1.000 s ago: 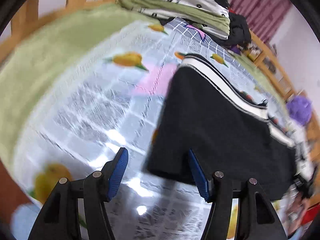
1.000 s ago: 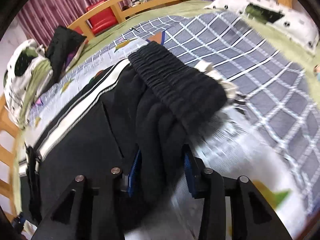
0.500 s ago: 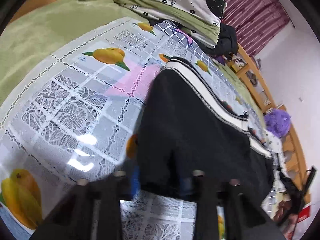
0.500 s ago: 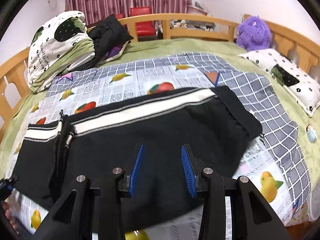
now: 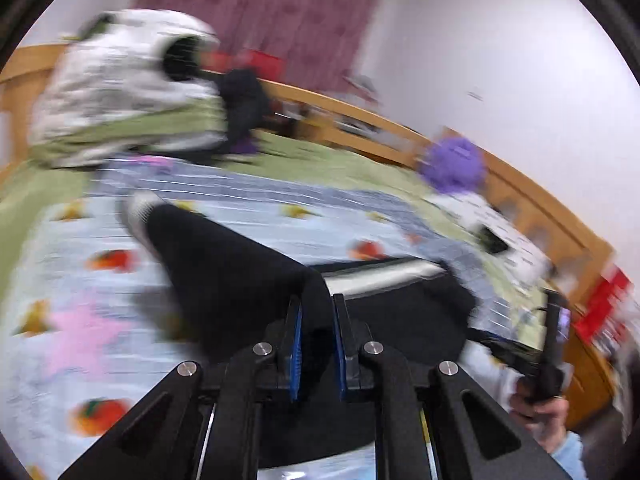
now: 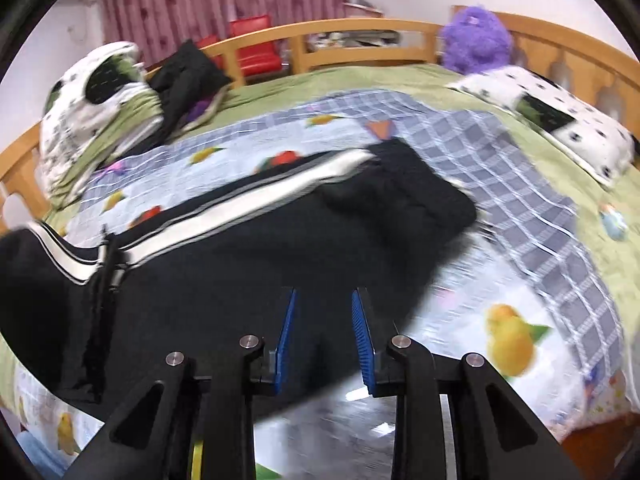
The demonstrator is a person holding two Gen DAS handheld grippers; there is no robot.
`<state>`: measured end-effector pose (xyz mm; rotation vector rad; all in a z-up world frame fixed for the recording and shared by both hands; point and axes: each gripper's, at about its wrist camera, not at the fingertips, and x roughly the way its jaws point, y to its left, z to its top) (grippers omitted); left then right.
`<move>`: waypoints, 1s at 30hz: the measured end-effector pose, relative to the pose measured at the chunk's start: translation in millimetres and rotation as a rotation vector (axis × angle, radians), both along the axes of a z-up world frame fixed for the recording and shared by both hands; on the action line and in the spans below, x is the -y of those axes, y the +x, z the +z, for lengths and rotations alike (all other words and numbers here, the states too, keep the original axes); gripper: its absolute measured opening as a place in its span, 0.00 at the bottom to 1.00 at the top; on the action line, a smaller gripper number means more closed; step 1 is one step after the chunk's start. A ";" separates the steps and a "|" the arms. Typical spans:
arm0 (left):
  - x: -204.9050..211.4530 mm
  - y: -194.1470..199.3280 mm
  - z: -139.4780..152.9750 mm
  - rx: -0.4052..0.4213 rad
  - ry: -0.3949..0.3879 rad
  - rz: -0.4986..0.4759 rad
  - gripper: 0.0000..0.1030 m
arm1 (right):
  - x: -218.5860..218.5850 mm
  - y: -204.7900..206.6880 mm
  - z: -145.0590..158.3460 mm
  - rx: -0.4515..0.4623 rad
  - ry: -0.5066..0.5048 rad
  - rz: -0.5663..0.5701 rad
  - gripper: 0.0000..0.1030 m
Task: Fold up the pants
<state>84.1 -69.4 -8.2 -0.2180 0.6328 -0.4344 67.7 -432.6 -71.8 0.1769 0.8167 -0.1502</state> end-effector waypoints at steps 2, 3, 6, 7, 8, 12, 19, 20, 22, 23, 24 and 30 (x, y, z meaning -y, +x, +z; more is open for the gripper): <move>41.3 9.6 -7.9 -0.028 -0.032 -0.085 0.12 | 20.9 -12.9 2.8 0.001 0.035 -0.033 0.27; 60.1 15.2 -15.3 -0.048 -0.045 -0.123 0.12 | 30.1 -18.8 4.8 0.005 0.051 -0.048 0.27; 103.4 30.7 -49.3 -0.138 -0.076 -0.186 0.12 | 52.9 -36.5 7.7 0.014 0.088 -0.079 0.27; 114.3 34.1 -64.0 -0.176 -0.088 -0.201 0.12 | 57.5 -41.2 7.2 0.014 0.089 -0.087 0.27; 120.8 36.2 -74.9 -0.200 -0.090 -0.208 0.12 | 62.1 -45.2 6.4 0.010 0.090 -0.094 0.27; 120.5 31.3 -101.6 -0.303 -0.089 -0.230 0.20 | 66.3 -48.8 0.4 -0.015 0.101 -0.078 0.28; 44.8 -19.1 -77.2 -0.169 -0.027 -0.151 0.52 | 20.0 -17.4 -2.9 -0.019 0.216 0.114 0.28; 29.8 -21.3 -75.5 -0.165 -0.018 -0.111 0.52 | 3.6 -7.3 -3.2 -0.019 0.260 0.166 0.28; -1.0 -26.0 -77.0 -0.172 -0.018 -0.022 0.52 | -18.7 7.1 -5.3 -0.026 0.308 0.225 0.34; -15.0 -27.3 -78.8 -0.177 -0.021 0.010 0.51 | -35.5 18.2 -8.6 -0.038 0.340 0.265 0.36; -28.6 -29.2 -81.5 -0.183 -0.023 0.040 0.51 | -44.0 24.1 -11.9 -0.049 0.354 0.283 0.38; -89.7 -42.1 -99.1 -0.214 -0.004 0.193 0.47 | -89.3 63.6 -60.2 -0.226 0.469 0.284 0.39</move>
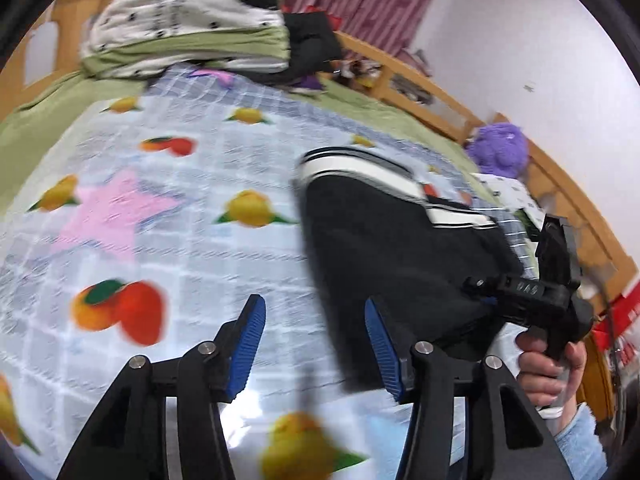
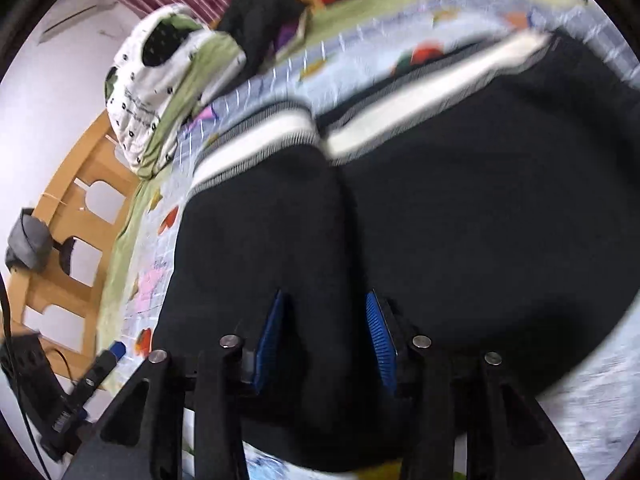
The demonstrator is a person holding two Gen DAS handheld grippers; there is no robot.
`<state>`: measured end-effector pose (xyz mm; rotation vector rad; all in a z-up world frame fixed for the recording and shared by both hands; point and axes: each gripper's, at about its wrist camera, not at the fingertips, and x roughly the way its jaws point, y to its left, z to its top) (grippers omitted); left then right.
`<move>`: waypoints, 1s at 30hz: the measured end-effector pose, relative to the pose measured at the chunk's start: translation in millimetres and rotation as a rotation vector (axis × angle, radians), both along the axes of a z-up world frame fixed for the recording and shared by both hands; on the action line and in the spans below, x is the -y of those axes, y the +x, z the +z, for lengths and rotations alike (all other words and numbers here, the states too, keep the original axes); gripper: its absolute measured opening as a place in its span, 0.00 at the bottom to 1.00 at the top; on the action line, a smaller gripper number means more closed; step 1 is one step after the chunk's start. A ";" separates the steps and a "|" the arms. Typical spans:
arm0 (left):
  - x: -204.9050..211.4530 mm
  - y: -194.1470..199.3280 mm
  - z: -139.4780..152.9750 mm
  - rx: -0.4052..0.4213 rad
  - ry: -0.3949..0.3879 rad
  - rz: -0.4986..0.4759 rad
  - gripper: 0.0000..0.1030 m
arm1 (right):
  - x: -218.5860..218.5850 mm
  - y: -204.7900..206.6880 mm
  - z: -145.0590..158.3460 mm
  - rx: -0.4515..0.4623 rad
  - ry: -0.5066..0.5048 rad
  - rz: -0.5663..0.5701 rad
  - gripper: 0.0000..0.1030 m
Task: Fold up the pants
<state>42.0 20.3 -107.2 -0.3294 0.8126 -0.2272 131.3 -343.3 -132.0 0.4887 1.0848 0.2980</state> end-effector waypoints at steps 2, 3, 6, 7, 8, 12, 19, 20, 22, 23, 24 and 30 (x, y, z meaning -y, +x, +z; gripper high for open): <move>-5.7 0.0 -6.0 -0.033 -0.019 -0.001 0.47 | -5.3 2.9 1.1 0.002 -0.001 0.001 0.27; -6.2 0.2 -8.1 -0.046 -0.020 -0.003 0.47 | -7.6 2.7 6.9 0.030 -0.023 0.018 0.21; -2.5 2.1 -13.4 -0.075 -0.018 -0.012 0.47 | -3.4 -10.4 43.7 0.173 -0.088 0.037 0.18; 3.8 4.3 -13.8 -0.082 -0.025 -0.026 0.47 | 1.3 -14.4 57.8 0.214 -0.113 0.038 0.18; 12.7 6.2 -14.0 -0.084 -0.030 -0.040 0.47 | 10.7 -18.4 75.1 0.257 -0.153 0.033 0.18; 56.3 7.7 -2.4 -0.037 -0.020 -0.120 0.47 | 50.6 -19.1 117.5 0.371 -0.340 -0.002 0.17; 144.2 19.4 -11.2 -0.078 -0.052 -0.295 0.48 | 166.3 12.9 85.6 0.251 -0.499 -0.103 0.17; 155.7 19.1 -14.1 -0.085 -0.023 -0.313 0.48 | 177.3 16.8 66.1 0.211 -0.510 -0.108 0.18; 177.2 15.2 -19.0 -0.084 0.050 -0.343 0.49 | 190.1 16.7 44.3 0.183 -0.513 -0.091 0.20; 183.0 13.1 -21.1 -0.082 0.073 -0.358 0.52 | 193.0 12.3 43.0 0.208 -0.496 -0.083 0.21; 190.4 9.1 -23.9 -0.079 0.085 -0.381 0.57 | 195.0 8.6 44.8 0.232 -0.480 -0.086 0.22; 221.2 12.5 -30.4 -0.055 0.141 -0.360 0.58 | 213.3 15.0 61.8 0.291 -0.463 -0.127 0.32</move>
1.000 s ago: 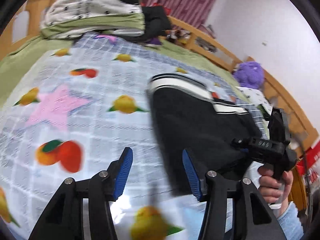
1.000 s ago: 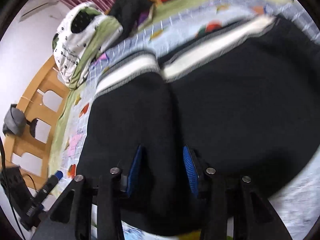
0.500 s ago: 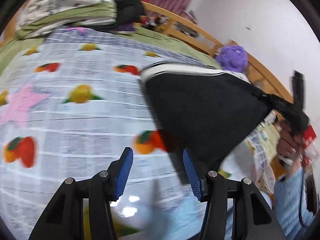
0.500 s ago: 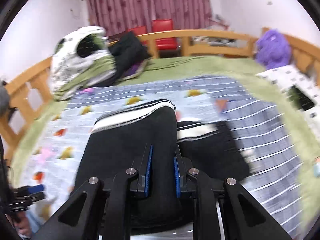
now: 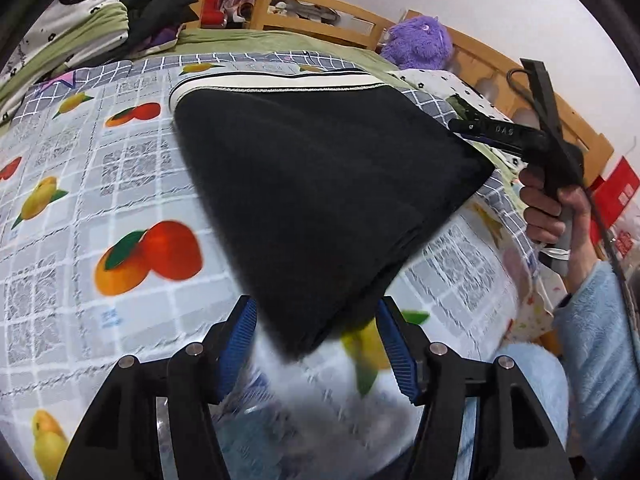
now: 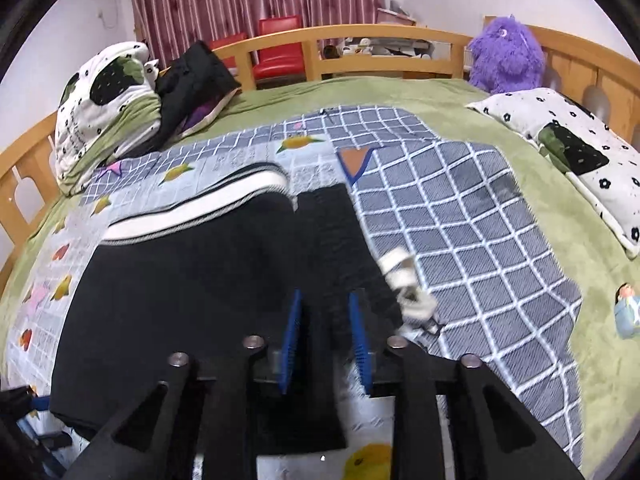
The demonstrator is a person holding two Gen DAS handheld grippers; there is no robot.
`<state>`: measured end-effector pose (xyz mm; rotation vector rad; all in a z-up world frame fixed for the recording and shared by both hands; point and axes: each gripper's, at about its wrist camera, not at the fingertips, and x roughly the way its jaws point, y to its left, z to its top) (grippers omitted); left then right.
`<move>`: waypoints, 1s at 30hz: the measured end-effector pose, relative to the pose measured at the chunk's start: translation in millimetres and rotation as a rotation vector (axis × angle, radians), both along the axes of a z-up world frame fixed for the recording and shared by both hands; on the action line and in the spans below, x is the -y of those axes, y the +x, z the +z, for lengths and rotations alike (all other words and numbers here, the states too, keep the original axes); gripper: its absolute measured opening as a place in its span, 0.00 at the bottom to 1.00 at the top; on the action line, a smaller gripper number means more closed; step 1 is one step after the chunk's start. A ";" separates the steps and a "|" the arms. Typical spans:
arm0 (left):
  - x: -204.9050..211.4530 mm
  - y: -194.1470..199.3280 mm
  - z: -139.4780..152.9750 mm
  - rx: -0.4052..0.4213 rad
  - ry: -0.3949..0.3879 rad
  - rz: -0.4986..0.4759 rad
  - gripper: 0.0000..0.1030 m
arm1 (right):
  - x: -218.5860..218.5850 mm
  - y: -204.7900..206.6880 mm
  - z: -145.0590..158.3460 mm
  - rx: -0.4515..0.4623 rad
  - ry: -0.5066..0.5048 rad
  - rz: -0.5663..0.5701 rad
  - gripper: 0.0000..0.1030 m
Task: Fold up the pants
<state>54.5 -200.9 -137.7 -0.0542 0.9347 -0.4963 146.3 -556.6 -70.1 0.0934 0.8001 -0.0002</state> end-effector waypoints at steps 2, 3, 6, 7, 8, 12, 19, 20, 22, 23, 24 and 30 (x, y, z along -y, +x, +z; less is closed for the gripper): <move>5.6 12.0 -8.4 -0.006 0.052 0.065 0.58 | 2.4 8.5 -5.0 -0.018 0.024 -0.005 0.41; 7.5 18.3 -13.6 -0.020 0.074 0.093 0.54 | 2.3 10.7 -9.9 -0.039 0.044 0.003 0.46; 0.3 26.5 -13.9 0.008 0.044 0.135 0.23 | -3.6 18.9 -28.2 -0.087 0.035 0.004 0.51; -2.2 25.4 -8.0 0.057 0.068 0.142 0.22 | -7.9 18.4 -31.7 -0.088 0.017 -0.004 0.42; -4.9 25.5 -3.6 0.088 0.093 0.138 0.21 | -13.8 16.6 -31.3 -0.086 0.016 -0.002 0.33; -58.7 38.2 14.3 0.075 0.027 0.207 0.19 | -45.7 2.1 -19.3 -0.071 0.032 0.030 0.08; -191.1 29.0 36.4 0.100 0.025 0.317 0.19 | -137.8 -18.7 -13.3 -0.106 0.233 0.173 0.08; -208.0 24.9 36.3 0.089 0.026 0.338 0.19 | -159.3 -19.3 -13.3 -0.121 0.253 0.203 0.08; -230.8 20.7 31.0 0.064 0.040 0.339 0.19 | -189.2 -19.8 -15.9 -0.149 0.250 0.257 0.08; -237.5 18.9 27.4 0.052 0.048 0.327 0.21 | -202.8 -18.6 -17.5 -0.158 0.228 0.276 0.08; -245.7 14.9 20.4 0.035 0.045 0.315 0.23 | -210.4 -17.4 -17.7 -0.162 0.201 0.281 0.09; -256.9 6.7 -2.9 -0.020 0.001 0.312 0.41 | -241.4 21.6 -12.3 -0.122 0.138 0.212 0.29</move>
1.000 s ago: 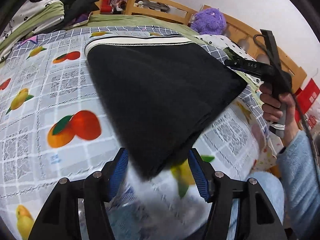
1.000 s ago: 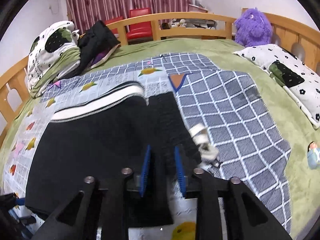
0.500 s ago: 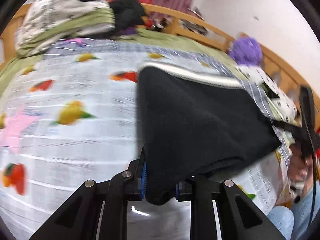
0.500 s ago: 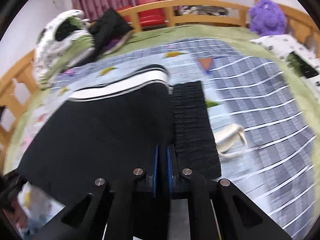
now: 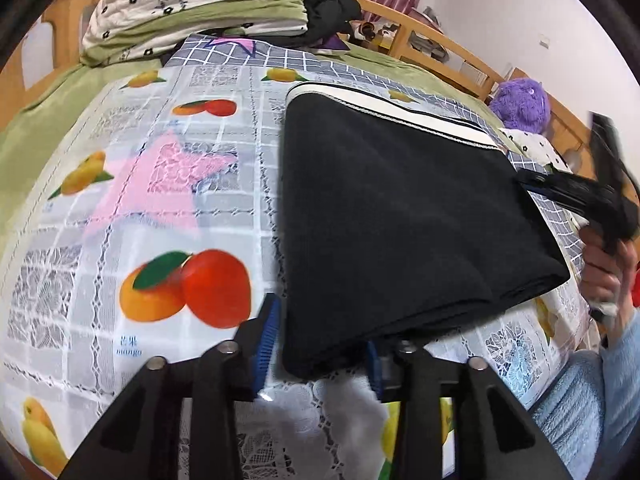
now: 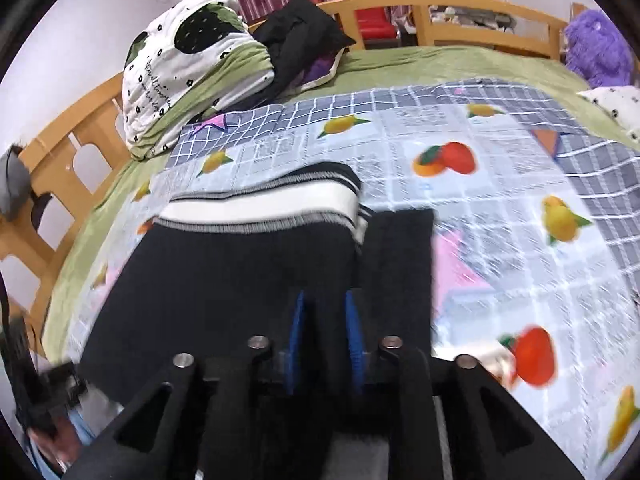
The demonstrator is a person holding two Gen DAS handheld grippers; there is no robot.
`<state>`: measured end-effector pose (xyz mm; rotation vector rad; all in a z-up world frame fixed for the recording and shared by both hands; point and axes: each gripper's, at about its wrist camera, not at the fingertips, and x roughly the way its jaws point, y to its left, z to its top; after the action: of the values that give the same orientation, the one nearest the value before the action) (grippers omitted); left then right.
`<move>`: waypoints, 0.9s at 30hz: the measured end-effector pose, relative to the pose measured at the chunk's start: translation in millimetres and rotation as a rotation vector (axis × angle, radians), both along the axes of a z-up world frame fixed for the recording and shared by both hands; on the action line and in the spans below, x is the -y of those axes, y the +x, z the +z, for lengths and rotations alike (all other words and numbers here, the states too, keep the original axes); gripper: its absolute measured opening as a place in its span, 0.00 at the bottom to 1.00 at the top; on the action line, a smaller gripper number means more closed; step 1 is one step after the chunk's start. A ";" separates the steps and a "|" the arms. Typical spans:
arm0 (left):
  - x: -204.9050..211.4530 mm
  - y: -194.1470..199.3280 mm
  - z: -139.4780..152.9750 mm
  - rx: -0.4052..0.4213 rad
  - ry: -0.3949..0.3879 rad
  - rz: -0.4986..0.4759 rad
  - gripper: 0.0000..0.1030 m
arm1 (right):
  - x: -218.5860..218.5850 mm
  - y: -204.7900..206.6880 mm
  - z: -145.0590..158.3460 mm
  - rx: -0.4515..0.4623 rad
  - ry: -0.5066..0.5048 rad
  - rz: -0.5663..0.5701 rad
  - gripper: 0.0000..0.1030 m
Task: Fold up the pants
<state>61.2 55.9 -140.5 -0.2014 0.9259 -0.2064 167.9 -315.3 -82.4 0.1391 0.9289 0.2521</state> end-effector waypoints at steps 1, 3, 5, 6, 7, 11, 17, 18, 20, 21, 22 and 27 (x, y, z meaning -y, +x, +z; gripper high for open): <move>-2.9 -1.0 -0.2 0.003 -0.013 0.002 0.43 | -3.4 9.1 -4.3 -0.014 -0.023 -0.009 0.33; -7.6 -4.4 0.6 0.011 -0.036 0.001 0.45 | -9.4 28.6 -20.3 -0.058 -0.049 -0.041 0.33; -9.1 -10.0 1.2 0.025 -0.049 -0.004 0.45 | -10.0 28.7 -21.4 -0.061 -0.035 -0.022 0.10; -9.0 -11.0 0.8 0.031 -0.044 -0.006 0.46 | -10.1 23.3 -13.8 -0.031 -0.036 0.001 0.09; -7.4 -11.6 0.6 0.037 -0.038 -0.013 0.46 | -7.2 14.9 -1.8 0.016 -0.022 0.017 0.08; 9.3 -10.1 -0.6 0.043 -0.006 -0.063 0.46 | 17.8 1.9 22.9 0.092 0.026 -0.008 0.09; 34.4 -24.9 2.4 0.103 0.188 -0.121 0.54 | 36.4 21.5 -16.0 -0.010 -0.001 -0.123 0.25; 34.1 -26.8 2.0 0.110 0.207 -0.122 0.58 | 39.2 17.8 -11.2 -0.012 0.004 -0.135 0.26; 32.1 -22.7 1.1 0.107 0.213 -0.086 0.58 | 43.2 2.6 1.0 0.015 -0.001 -0.160 0.26; 31.6 -18.4 0.8 0.099 0.190 -0.071 0.57 | 42.6 -4.3 2.9 0.021 -0.019 -0.159 0.26; 31.5 -12.7 1.4 0.096 0.162 -0.057 0.53 | 39.7 -9.7 1.0 0.010 -0.033 -0.145 0.26; 39.7 -19.0 13.6 0.202 0.179 -0.039 0.18 | 29.1 -27.6 -15.8 0.029 -0.063 -0.131 0.09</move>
<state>42.2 16.2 -126.9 0.0033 0.7426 -0.1753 140.4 -344.3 -98.2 0.1376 0.8945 0.1038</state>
